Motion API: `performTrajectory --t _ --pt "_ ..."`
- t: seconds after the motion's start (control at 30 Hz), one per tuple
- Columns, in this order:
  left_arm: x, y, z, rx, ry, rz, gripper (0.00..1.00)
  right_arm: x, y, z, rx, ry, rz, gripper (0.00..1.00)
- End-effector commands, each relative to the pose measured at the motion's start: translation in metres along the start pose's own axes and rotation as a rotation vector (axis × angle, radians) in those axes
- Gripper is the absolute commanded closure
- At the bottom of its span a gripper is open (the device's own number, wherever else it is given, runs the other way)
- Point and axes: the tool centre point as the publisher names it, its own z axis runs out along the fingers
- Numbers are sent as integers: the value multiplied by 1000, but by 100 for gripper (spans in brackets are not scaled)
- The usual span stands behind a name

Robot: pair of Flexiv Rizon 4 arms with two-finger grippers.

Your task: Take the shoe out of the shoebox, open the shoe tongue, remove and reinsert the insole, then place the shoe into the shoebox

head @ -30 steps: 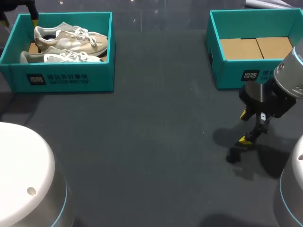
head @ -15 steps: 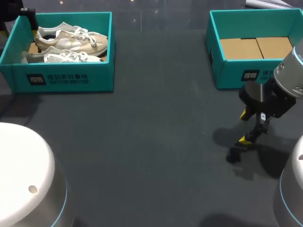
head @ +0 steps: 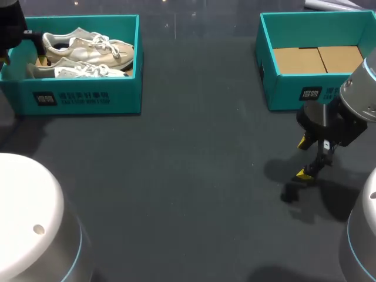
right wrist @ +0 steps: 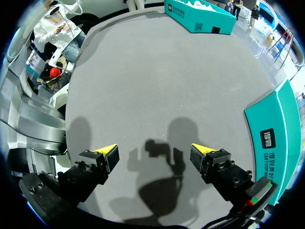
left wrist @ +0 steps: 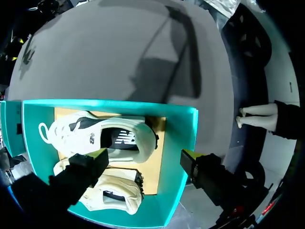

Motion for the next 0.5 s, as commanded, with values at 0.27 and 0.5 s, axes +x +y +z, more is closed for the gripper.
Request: performTrajectory --t 0.27,0.5 --pt "0 -5 26 -28 16 -5 5 1 0 0 2 -3 0 0" --pt "1 -2 39 -15 11 -16 8 1 0 0 2 -3 0 0"
